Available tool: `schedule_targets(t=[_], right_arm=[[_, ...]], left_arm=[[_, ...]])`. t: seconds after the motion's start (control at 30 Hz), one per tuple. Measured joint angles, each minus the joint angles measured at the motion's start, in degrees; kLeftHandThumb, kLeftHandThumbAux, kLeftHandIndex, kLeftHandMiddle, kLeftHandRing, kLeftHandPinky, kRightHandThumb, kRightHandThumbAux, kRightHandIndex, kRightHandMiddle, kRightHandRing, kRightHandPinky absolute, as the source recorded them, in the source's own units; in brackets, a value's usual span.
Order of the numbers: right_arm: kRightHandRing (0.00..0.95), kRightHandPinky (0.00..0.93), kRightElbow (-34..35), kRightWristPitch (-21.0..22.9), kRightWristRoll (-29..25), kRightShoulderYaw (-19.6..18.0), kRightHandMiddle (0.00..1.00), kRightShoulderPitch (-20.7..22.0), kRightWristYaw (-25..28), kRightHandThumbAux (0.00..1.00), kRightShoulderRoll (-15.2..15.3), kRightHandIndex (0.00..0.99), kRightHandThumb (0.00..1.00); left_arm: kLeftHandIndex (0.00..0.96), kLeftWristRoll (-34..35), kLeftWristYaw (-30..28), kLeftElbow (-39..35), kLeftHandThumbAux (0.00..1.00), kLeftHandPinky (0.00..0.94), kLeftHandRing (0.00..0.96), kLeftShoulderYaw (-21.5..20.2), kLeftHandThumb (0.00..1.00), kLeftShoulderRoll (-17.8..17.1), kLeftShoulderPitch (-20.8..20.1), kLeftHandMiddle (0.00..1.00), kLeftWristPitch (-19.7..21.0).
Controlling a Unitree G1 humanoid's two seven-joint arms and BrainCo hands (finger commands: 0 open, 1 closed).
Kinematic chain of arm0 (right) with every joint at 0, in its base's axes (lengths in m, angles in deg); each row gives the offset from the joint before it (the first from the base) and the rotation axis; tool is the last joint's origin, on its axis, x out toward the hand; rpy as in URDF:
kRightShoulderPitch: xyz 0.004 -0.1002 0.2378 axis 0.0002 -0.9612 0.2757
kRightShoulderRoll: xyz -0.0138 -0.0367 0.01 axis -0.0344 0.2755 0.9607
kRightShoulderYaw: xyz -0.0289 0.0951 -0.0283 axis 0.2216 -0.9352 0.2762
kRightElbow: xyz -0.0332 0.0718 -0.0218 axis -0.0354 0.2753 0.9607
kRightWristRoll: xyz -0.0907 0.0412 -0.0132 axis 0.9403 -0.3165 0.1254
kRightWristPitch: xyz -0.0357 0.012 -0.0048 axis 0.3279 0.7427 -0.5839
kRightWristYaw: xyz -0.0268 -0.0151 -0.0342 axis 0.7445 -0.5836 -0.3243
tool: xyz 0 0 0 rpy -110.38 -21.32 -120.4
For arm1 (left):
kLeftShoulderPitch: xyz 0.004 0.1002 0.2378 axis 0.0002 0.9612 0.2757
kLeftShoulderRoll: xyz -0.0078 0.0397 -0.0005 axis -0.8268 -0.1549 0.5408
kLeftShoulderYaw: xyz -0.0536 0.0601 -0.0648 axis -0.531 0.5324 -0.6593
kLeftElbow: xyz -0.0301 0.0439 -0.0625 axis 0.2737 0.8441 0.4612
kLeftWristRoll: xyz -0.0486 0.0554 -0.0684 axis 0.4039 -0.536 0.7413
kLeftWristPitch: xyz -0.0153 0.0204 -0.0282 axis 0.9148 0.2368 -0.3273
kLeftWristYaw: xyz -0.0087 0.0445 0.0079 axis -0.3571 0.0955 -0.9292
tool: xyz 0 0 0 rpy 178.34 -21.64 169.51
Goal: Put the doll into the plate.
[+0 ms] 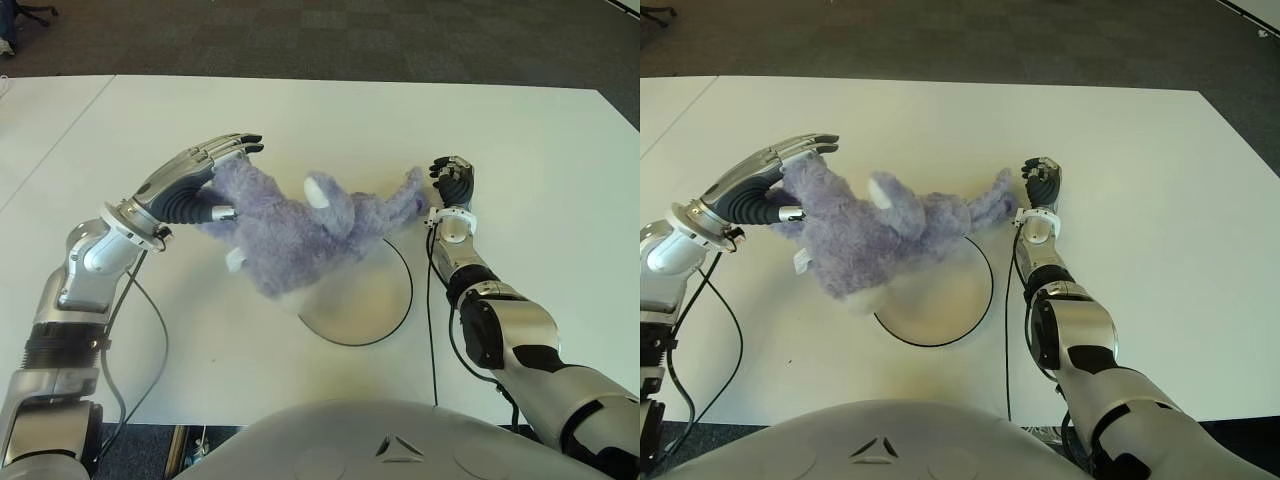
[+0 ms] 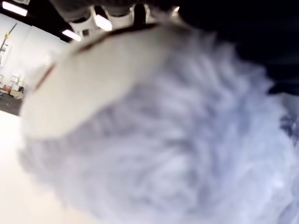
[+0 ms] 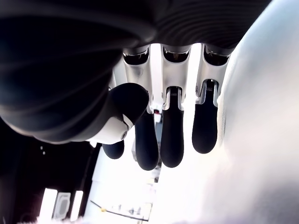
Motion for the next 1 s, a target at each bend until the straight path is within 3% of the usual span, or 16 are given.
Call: schedule_targets(t=[0.3,0.43,1.0], right_arm=[[0.457,0.44,0.0,0.0,-0.1,-0.2,0.487,0.0,0.6,0.661,0.0,0.428,0.951],[0.461,0.485,0.0,0.0,-0.1,-0.2,0.485,0.0,0.9,0.661,0.0,0.428,0.951],[0.463,0.494,0.0,0.0,0.0,-0.1,0.485,0.0,0.5,0.661,0.0,0.428,0.951]], left_arm=[[0.0,-4.3,3.2,3.5,0.306,0.014,0.004,4.2,0.193,3.7,-1.8,0.023,-2.0],[0.0,-5.6,4.3,4.8,0.311,0.028,0.0,5.4,0.193,5.1,-2.8,0.008,-2.5],[0.0,-2.5,4.8,5.5,0.409,0.007,0.034,9.1,0.289,7.8,-4.1,0.013,-3.0]])
